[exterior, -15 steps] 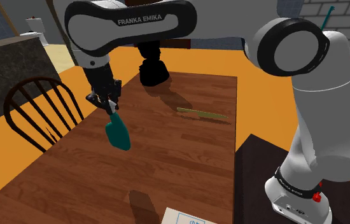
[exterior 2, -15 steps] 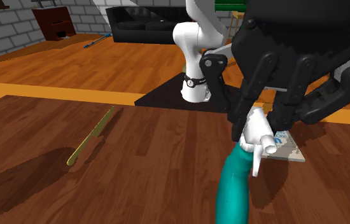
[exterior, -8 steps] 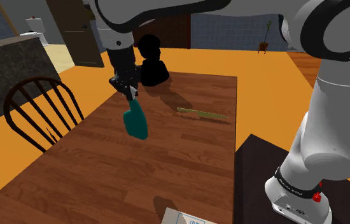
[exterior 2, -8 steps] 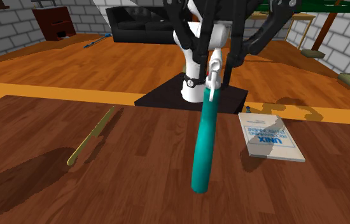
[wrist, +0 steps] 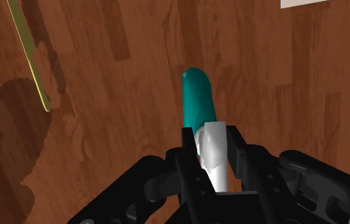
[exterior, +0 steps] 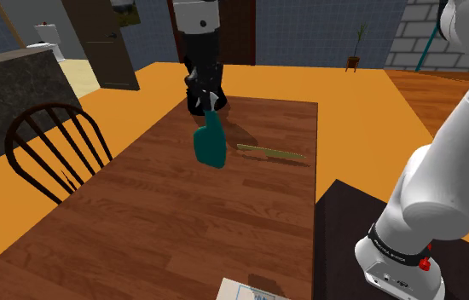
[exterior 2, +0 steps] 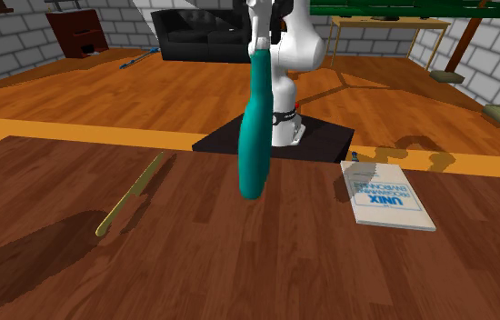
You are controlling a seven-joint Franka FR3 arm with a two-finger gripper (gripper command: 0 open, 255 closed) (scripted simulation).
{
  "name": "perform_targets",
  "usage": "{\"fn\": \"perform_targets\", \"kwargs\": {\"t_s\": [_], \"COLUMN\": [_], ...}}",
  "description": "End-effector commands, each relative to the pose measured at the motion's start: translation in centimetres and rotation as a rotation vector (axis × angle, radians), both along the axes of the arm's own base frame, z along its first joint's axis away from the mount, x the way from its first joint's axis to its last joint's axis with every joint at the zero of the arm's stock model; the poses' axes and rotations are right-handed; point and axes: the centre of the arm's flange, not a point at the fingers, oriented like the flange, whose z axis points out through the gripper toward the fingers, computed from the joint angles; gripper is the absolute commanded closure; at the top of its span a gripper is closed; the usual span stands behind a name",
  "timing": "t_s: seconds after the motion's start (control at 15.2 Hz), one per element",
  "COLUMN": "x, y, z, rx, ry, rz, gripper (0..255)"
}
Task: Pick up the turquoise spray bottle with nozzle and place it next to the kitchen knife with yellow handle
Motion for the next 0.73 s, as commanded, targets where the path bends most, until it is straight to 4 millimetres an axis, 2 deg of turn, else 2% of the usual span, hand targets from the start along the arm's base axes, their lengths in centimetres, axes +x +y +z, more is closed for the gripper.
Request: {"fn": "perform_targets", "kwargs": {"t_s": [0.0, 0.66], "x": [-1.3, -7.2], "y": [-2.1, -12.4], "z": [0.8, 6.6], "rx": [0.001, 0.001], "ry": [0.001, 0.001], "rz": [0.001, 0.001], "gripper": [255, 255]}}
